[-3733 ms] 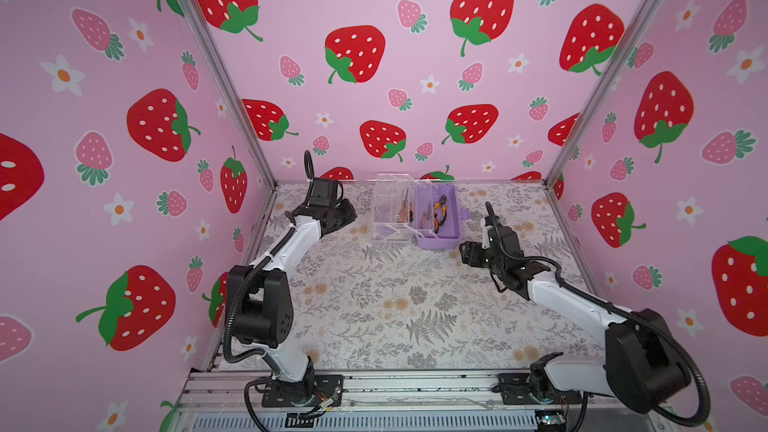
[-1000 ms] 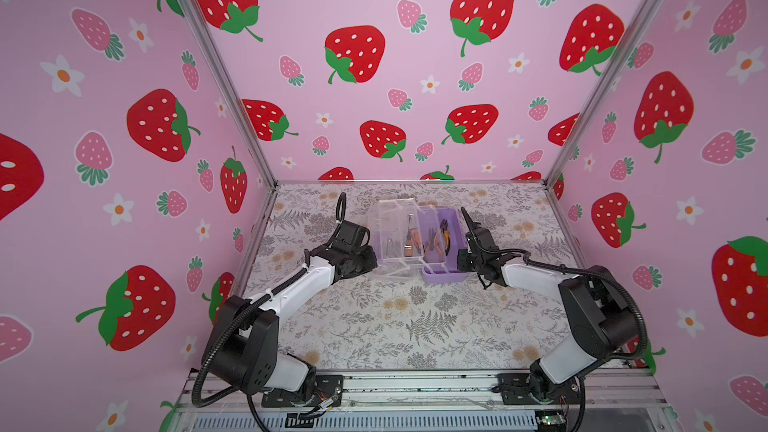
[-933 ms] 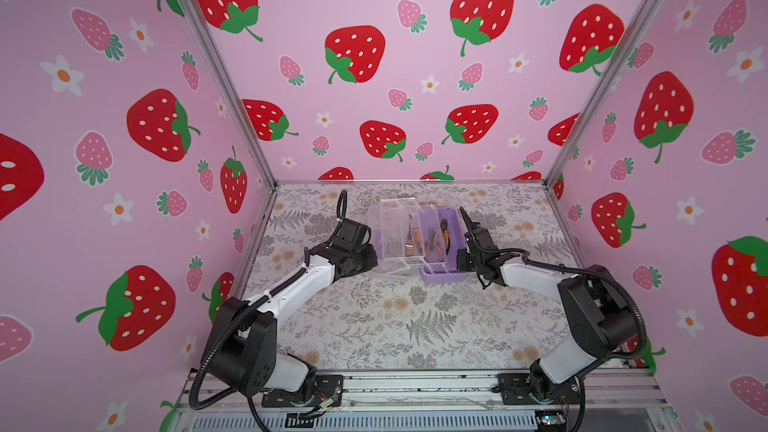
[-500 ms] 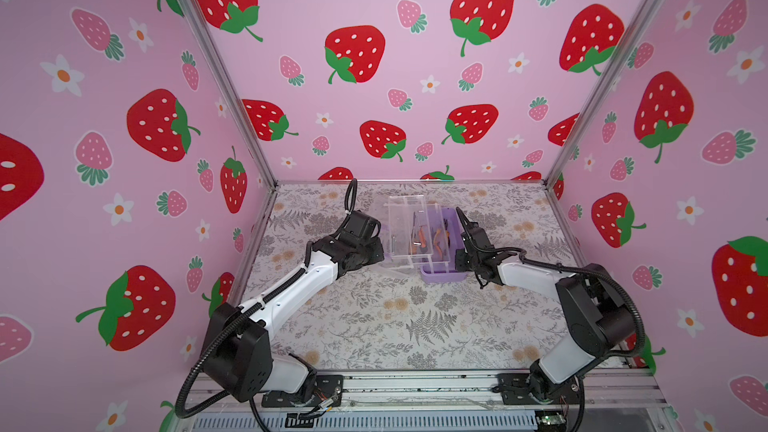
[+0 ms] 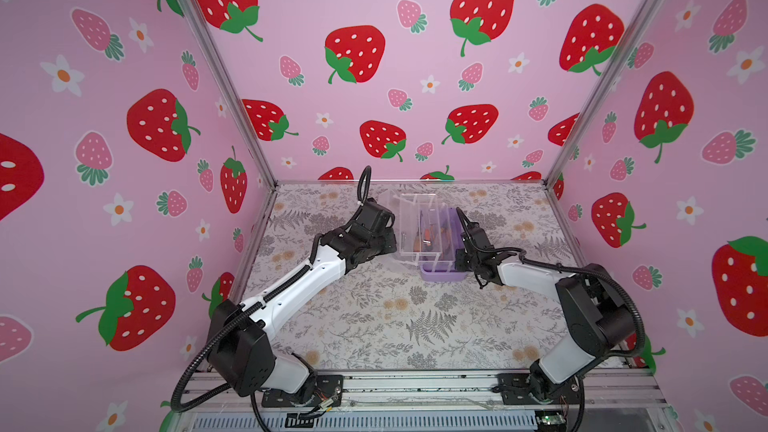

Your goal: Pack the tool kit

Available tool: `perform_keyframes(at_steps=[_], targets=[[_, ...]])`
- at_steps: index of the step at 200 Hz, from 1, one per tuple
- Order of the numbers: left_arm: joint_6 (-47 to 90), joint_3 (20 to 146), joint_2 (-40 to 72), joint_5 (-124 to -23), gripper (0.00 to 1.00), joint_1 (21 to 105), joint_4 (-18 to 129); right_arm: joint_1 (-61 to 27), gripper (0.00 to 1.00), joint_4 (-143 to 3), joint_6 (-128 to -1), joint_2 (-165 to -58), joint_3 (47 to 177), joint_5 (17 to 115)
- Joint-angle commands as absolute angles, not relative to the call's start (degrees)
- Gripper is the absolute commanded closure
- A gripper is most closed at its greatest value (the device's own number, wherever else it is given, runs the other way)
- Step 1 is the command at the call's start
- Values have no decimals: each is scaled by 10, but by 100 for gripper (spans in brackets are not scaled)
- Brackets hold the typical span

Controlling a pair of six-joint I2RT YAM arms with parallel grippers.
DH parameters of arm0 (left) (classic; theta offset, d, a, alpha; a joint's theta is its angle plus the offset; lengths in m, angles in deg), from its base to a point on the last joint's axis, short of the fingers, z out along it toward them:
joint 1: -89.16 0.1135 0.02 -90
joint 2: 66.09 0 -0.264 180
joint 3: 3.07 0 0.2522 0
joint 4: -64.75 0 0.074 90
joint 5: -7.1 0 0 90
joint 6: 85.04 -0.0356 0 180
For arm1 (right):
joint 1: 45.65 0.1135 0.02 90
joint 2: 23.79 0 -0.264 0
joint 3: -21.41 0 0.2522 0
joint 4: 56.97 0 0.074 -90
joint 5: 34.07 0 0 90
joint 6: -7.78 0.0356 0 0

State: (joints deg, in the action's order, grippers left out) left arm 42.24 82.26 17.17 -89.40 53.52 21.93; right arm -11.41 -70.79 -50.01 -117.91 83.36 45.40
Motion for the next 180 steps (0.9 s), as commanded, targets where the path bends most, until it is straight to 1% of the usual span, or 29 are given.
perform_keyframes(at_steps=[1,19,38,49,61,85,88,97,140,180], targets=[[433,877,188,-734,96,489,319,-88,79,-687,-500,-1210,823,515],[435,891,202,-728,96,480,320,-89,74,-687,-501,-1209,823,517],[435,903,214,-725,95,470,321,-91,60,-688,-502,-1205,822,518],[435,908,221,-725,95,466,321,-92,54,-688,-502,-1200,820,515],[435,912,228,-723,95,462,321,-97,49,-683,-498,-1192,814,516],[435,918,236,-722,95,459,321,-109,49,-662,-489,-1166,797,544],[435,919,237,-722,95,458,321,-110,46,-660,-488,-1162,795,548],[435,919,240,-721,95,457,320,-114,44,-653,-485,-1149,790,558],[435,928,247,-720,95,452,320,-145,44,-639,-467,-1081,774,617],[436,937,259,-717,95,445,320,-174,44,-651,-463,-1048,766,619]])
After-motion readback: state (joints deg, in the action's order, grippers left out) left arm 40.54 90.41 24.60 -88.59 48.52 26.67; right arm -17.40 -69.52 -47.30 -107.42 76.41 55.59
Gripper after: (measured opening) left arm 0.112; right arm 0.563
